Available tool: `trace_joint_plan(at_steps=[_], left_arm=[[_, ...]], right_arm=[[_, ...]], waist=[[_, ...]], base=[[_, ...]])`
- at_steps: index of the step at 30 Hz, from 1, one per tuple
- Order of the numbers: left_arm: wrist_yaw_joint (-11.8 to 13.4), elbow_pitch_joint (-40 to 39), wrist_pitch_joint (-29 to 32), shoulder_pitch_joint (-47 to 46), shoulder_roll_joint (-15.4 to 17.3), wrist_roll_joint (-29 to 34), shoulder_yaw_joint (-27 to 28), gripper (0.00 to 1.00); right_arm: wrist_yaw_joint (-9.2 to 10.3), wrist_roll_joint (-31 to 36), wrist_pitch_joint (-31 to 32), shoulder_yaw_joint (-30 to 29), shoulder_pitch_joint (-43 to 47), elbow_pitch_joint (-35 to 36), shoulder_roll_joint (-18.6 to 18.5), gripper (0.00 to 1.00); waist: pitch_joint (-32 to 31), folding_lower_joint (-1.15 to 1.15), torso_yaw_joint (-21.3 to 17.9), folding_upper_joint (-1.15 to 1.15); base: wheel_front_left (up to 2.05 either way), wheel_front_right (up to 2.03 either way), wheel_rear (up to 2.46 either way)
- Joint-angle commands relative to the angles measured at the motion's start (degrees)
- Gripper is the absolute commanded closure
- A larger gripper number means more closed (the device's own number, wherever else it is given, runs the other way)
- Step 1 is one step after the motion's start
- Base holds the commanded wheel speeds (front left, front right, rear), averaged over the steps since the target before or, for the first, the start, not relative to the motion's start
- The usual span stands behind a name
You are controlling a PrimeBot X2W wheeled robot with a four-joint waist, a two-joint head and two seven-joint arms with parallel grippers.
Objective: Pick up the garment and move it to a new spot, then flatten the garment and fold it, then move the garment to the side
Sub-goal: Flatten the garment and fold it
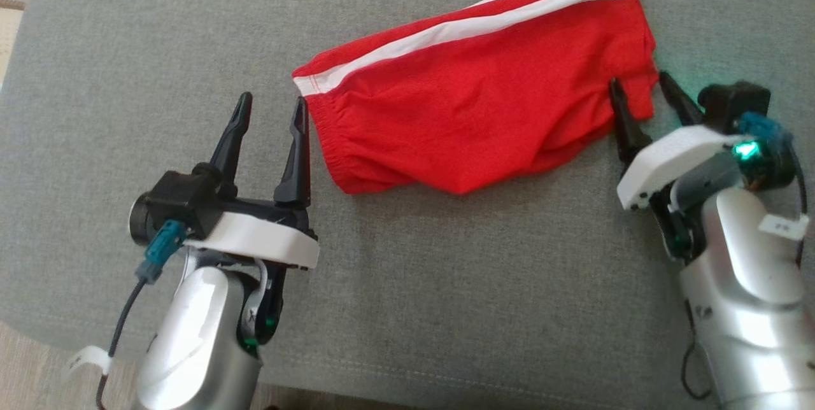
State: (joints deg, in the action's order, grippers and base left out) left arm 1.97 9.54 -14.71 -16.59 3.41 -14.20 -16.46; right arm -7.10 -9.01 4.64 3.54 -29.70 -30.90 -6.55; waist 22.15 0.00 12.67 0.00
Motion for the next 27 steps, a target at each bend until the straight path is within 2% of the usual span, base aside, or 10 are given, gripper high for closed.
trace_joint_plan(at_steps=[1, 2, 3, 12, 19, 27], left_arm=[[0.0, -1.6, -0.3, -1.5, 0.6, 0.5, 1.7, 0.00], [-0.1, -1.6, -0.3, -1.4, 0.5, 0.6, 1.9, 0.00], [-0.1, -1.6, -0.3, -1.3, 0.4, 0.7, 2.1, 0.00], [-0.6, -1.9, -0.3, 0.0, 0.4, 1.9, 4.1, 0.00], [-0.8, -2.5, -0.3, 2.2, 0.7, 2.3, 5.3, 0.00], [-0.6, -2.8, -0.3, 3.8, 1.1, 2.4, 6.0, 0.00]], right_arm=[[-0.39, -0.3, 0.6, 1.7, -1.1, 0.0, 0.1, 0.03], [-0.39, -0.5, 1.1, 1.9, -1.4, -1.0, 0.3, 0.66], [-0.39, -0.9, 1.3, 2.2, -1.6, -1.7, 0.5, 1.00], [-0.39, -4.9, -4.0, 4.1, 2.6, -0.1, 2.2, 1.00], [-0.39, -7.3, -6.7, 2.6, 14.7, 8.0, 3.3, 1.00], [-0.39, -9.6, -5.8, -0.9, 24.8, 16.6, 3.6, 1.00]], waist=[[0.0, 0.00, 0.0, 0.00], [0.0, 0.00, -0.1, 0.00], [-0.1, 0.00, -0.4, 0.00], [-1.9, 0.00, -3.4, 0.00], [-4.0, 0.00, -5.9, 0.00], [-4.9, 0.00, -7.8, 0.00]], base=[[0.00, 0.00, 0.00], [0.00, 0.00, 0.00], [0.00, 0.00, 0.00], [0.00, 0.00, 0.00], [0.00, 0.00, 0.00], [0.00, 0.00, 0.00]])
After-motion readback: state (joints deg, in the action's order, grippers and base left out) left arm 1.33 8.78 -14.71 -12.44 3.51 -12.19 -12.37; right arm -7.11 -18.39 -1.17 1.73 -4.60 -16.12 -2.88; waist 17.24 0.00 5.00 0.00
